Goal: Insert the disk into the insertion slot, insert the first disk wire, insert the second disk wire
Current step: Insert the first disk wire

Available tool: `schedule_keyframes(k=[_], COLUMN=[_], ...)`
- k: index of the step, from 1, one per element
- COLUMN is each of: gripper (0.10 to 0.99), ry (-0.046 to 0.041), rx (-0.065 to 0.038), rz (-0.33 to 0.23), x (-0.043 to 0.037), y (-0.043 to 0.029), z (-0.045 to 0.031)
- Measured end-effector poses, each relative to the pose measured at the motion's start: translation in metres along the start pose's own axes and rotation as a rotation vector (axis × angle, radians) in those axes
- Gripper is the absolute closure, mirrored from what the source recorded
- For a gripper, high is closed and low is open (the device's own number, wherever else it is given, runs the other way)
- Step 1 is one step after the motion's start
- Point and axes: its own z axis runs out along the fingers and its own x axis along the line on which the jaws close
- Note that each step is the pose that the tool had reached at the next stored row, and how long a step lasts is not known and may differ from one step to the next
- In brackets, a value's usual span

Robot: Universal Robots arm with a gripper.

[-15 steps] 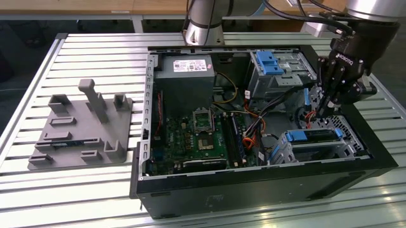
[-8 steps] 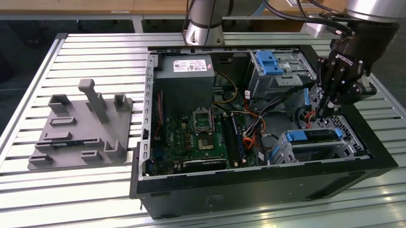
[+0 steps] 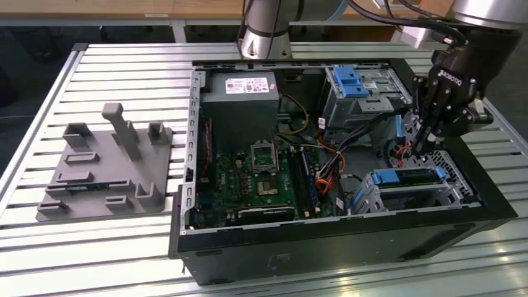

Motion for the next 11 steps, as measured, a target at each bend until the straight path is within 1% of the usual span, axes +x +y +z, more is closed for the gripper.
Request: schedule_keyframes(k=[2,3,4,5,7,10,11], gripper=[0.918,0.918,0.918,0.918,0.918,0.918,0.918], ry=[0.0007,0.0007,-0.0017,-0.0078,-0.0243,-0.0512,-0.0624], rx=[-0.006,-0.008,-0.008,-0.008,-0.008,-0.008,-0.009], rz=[-0.009,-0.011,-0.012,-0.012,-0.013,-0.015,-0.015], x=[-0.0001,-0.0002,0.0000,0.0005,0.0031,0.0070,0.0082], y=[-0.0015,-0.0031,-0.0047,-0.0061,-0.0070,-0.0073,-0.0073], z=[0.0001,0.0002,0.0001,0.0002,0.0008,0.0019,0.0022])
